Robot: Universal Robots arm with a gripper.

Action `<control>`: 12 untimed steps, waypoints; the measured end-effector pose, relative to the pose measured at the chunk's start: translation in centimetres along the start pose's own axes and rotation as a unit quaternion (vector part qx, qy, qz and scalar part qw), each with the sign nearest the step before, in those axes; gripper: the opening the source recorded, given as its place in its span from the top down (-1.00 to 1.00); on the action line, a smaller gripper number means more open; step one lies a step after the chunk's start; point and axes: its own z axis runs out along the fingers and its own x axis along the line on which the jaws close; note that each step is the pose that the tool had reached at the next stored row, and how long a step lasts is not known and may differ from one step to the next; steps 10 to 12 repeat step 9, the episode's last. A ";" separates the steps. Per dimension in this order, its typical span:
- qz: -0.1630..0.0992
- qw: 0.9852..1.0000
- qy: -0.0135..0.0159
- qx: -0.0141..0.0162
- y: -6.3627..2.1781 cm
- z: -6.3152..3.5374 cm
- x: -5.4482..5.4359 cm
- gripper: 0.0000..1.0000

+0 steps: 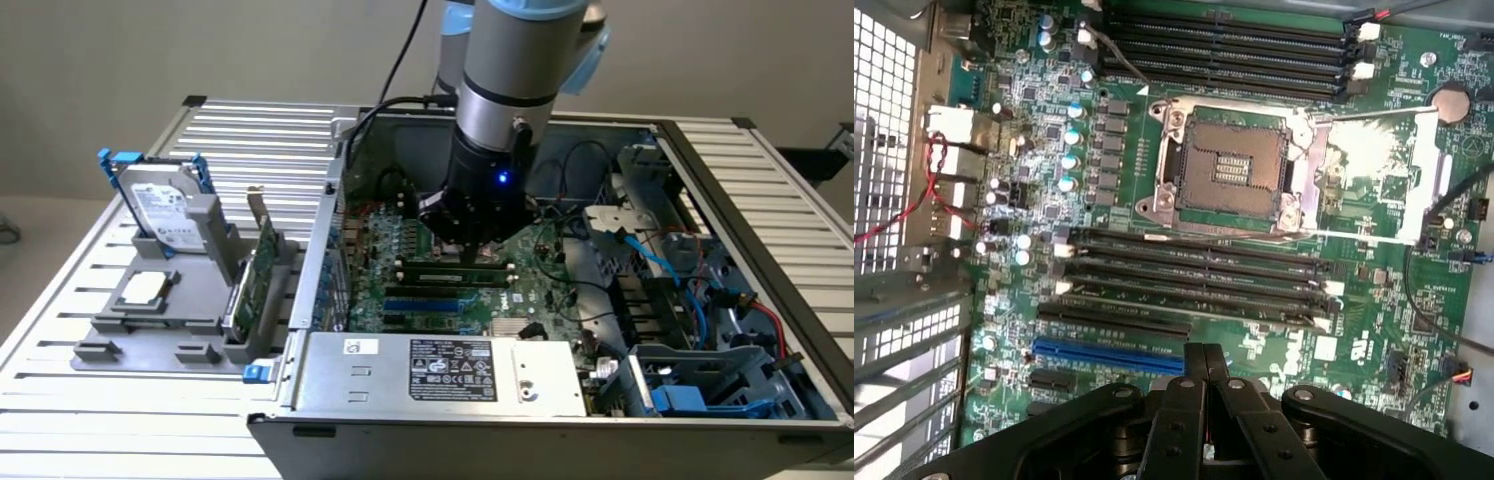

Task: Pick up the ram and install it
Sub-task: 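Press down the ram until it locks into place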

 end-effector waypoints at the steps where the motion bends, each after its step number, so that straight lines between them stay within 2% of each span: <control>1: 0.000 1.000 0.000 0.000 -0.25 -0.01 0.1 0.79; 12: 0.000 1.000 0.000 -0.002 -0.44 -0.01 0.3 0.79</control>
